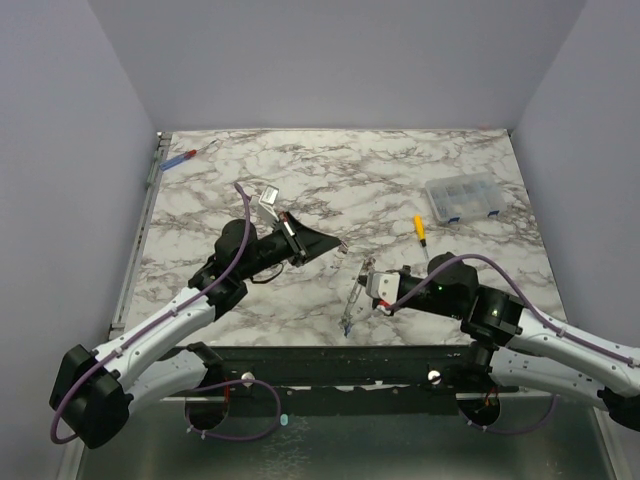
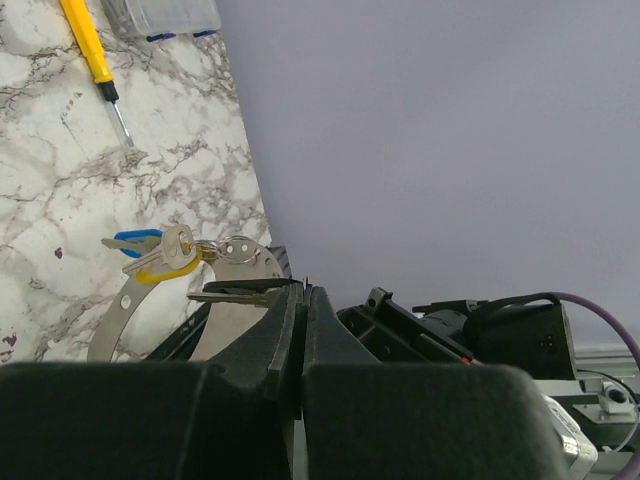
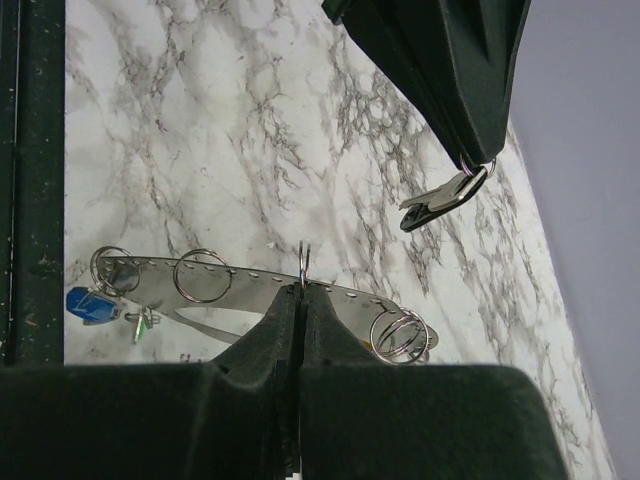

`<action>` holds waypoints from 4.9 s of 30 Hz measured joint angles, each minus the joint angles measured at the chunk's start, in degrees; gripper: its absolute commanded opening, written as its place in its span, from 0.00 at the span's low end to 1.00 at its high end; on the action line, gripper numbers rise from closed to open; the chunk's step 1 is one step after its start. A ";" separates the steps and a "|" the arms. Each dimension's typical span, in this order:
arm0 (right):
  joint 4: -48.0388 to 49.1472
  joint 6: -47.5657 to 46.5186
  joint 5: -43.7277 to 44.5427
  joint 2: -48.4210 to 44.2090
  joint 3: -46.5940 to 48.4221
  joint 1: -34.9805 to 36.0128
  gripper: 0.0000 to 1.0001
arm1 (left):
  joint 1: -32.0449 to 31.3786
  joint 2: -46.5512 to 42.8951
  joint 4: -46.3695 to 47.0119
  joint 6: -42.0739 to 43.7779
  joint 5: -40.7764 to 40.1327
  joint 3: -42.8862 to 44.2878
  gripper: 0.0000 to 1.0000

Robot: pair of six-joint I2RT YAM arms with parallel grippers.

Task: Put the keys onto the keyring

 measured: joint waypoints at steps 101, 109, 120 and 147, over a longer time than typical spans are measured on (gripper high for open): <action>14.97 -1.11 13.44 17.86 3.52 -1.84 0.00 | -8.17 -2.84 -7.72 5.86 -19.12 -2.54 0.00; 15.58 -3.06 13.16 12.17 2.19 -1.86 0.01 | -8.28 -2.73 -13.03 7.89 -21.24 -1.81 0.00; 14.95 -3.89 11.74 9.70 -0.39 -1.86 0.01 | -8.28 -2.43 -13.88 8.70 -23.69 -1.81 0.00; 4.04 1.60 12.74 -2.69 -2.89 -1.86 0.01 | -8.31 2.82 -29.18 19.45 -31.58 -5.57 0.59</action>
